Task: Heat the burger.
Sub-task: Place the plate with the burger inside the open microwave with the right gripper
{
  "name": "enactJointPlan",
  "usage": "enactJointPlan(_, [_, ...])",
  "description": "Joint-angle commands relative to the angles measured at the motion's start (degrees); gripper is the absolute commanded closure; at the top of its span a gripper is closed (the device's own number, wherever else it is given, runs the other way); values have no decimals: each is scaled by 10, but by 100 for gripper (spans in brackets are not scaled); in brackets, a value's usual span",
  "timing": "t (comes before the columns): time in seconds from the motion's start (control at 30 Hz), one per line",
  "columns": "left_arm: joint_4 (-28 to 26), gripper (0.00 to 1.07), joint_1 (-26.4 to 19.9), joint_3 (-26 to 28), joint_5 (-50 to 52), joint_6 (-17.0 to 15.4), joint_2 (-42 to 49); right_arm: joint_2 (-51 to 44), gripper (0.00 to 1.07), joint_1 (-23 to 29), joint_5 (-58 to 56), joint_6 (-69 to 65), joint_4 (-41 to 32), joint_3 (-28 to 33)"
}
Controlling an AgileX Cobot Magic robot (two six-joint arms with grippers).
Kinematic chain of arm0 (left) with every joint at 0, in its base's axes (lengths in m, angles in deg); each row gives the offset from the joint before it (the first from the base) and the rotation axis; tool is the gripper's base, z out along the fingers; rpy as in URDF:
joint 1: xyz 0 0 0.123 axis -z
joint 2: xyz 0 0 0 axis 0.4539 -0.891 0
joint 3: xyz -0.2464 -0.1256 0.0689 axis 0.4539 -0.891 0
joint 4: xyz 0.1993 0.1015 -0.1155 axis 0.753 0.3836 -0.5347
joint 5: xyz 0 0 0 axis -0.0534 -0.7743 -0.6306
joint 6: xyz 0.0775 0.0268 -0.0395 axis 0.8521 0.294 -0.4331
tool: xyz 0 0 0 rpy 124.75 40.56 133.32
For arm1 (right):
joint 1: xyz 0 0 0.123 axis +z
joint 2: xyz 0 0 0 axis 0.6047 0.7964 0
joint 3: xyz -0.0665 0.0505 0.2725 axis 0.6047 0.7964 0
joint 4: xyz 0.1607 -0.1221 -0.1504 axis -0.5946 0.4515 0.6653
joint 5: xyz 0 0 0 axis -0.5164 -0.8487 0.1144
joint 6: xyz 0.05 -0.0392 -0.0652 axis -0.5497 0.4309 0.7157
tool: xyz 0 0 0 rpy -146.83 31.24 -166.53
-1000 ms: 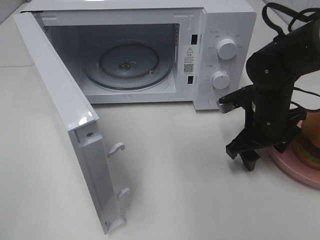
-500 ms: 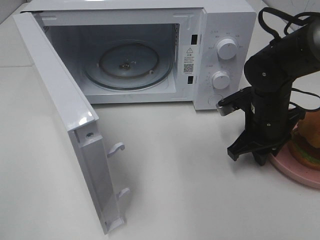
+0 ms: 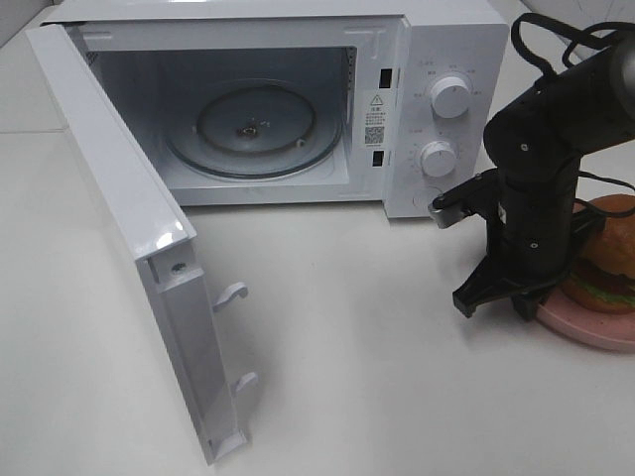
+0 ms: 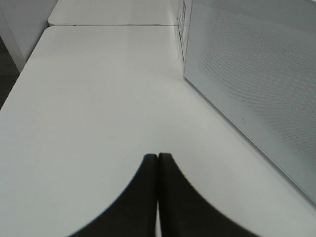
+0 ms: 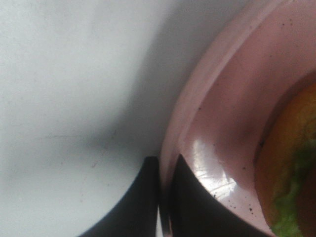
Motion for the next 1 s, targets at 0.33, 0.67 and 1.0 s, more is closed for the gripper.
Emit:
enactJointPlan(0.33, [-2,106,2,-1,4,-1,12,-68,107,26,-35,-6,32,3])
enactJointPlan(0.67, [-2,106,2,-1,4,-1,12,-107,107,67,-66,-12,40,21])
enactJointPlan(1.0, [-2,106,2,-1,4,-1,12,-166,107,144,-69,6,39,69])
